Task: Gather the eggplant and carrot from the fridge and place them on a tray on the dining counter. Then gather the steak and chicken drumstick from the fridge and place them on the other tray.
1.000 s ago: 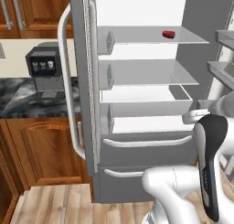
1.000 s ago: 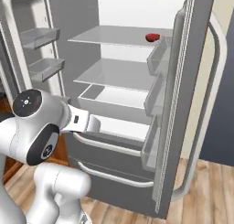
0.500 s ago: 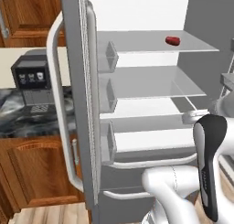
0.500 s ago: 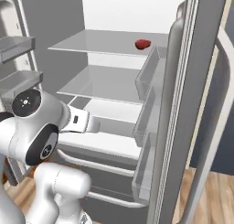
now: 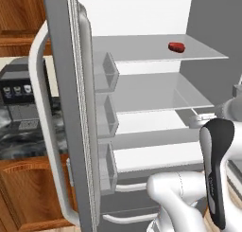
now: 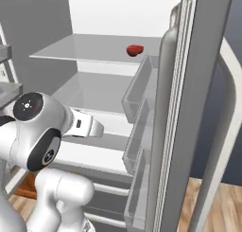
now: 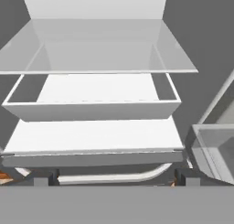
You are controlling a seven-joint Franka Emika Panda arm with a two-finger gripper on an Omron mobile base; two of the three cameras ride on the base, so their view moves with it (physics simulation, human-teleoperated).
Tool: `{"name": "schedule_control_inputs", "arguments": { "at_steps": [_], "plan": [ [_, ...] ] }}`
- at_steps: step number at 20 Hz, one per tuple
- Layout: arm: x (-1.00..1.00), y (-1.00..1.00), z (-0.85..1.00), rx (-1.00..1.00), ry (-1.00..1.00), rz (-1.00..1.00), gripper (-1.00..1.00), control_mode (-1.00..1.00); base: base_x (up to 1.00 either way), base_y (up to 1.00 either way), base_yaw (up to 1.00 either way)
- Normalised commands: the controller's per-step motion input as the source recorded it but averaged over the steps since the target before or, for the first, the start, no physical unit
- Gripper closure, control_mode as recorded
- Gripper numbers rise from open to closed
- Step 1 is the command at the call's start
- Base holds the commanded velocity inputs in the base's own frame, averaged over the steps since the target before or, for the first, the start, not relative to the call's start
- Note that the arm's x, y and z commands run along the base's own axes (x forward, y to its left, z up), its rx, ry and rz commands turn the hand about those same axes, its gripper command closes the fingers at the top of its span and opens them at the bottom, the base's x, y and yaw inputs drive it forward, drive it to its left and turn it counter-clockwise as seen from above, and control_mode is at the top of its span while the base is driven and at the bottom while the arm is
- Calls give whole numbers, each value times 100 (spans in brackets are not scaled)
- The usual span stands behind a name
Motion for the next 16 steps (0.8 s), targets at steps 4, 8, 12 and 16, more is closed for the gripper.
{"name": "schedule_control_inputs", "arguments": {
  "at_steps": [4, 8, 12, 16],
  "plan": [
    [0, 0, 0, 0, 0, 0, -100, 100, 37, -14, -11],
    [0, 0, 0, 0, 0, 0, -100, 100, 73, 0, -5],
    [0, 0, 0, 0, 0, 0, -100, 100, 83, 0, 0],
    [35, -3, 48, 0, -5, 0, -100, -100, 17, 0, 0]
  ]
}}
